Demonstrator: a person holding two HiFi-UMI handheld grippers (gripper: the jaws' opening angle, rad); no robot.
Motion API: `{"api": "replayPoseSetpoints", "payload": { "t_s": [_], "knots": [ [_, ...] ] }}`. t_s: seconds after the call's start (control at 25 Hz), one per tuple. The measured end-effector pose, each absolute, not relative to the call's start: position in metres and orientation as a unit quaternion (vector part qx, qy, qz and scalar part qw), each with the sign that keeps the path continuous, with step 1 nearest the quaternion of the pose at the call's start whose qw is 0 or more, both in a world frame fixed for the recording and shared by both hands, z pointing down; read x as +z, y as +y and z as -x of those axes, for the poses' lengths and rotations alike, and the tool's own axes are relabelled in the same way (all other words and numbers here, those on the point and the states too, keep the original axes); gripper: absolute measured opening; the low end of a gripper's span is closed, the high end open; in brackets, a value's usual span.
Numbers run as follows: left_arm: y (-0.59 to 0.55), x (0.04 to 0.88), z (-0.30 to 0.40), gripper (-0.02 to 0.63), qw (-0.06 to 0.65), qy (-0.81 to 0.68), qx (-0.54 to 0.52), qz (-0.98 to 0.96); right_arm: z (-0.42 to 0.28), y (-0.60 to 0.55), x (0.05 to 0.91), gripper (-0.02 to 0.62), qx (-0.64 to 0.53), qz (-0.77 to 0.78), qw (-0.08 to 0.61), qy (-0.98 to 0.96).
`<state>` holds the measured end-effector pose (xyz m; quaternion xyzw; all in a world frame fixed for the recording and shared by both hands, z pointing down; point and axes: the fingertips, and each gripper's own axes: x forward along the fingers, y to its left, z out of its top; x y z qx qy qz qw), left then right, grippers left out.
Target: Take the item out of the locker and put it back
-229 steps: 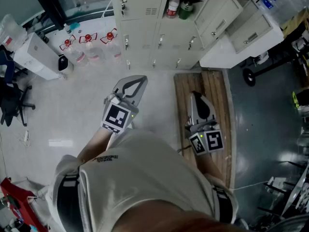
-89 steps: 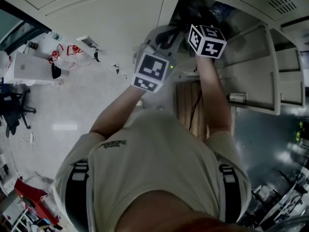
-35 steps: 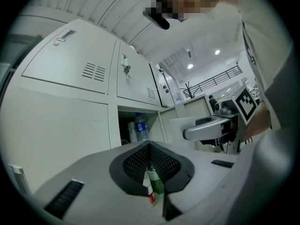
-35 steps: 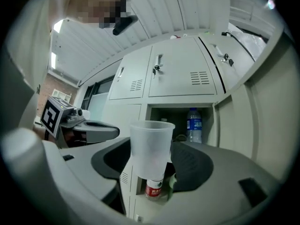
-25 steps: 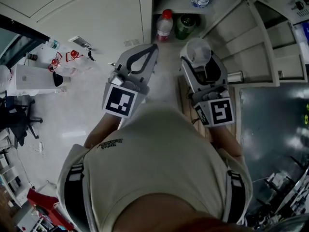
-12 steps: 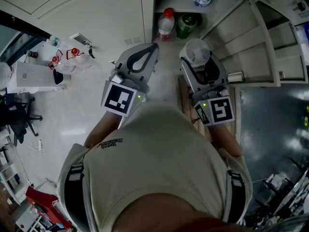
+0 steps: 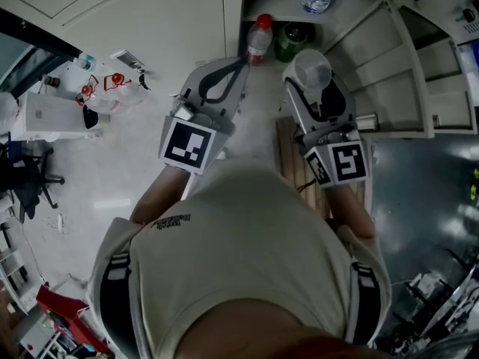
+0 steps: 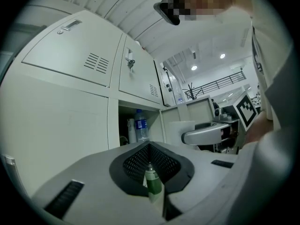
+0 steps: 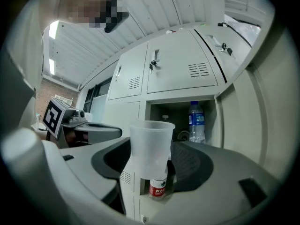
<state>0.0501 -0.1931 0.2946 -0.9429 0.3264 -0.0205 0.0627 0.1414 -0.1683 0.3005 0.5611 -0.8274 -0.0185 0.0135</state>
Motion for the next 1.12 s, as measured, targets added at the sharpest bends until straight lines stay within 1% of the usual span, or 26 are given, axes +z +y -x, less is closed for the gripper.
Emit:
{"api": "replayPoseSetpoints", "payload": {
  "t_s": [0.32,0.64,1.12],
  "knots": [
    [-0.205,0.282,-0.06,0.012,0.072,0.324,-0.018,0.943,-0.14,-0.208,0.284,0.272,-0.035,-0.544,0.019,-0.838],
    [-0.224,0.264,-0.065,0.012,0.099,0.337,-0.02,0.936,-0.144,-0.273,0.269,0.272,-0.043,-0.551,0.045,-0.832],
    [-0.252,0.266,-0.073,0.012,0.102,0.347,-0.02,0.932,-0.119,-0.353,0.288,0.272,-0.025,-0.535,0.059,-0.842]
  ]
}}
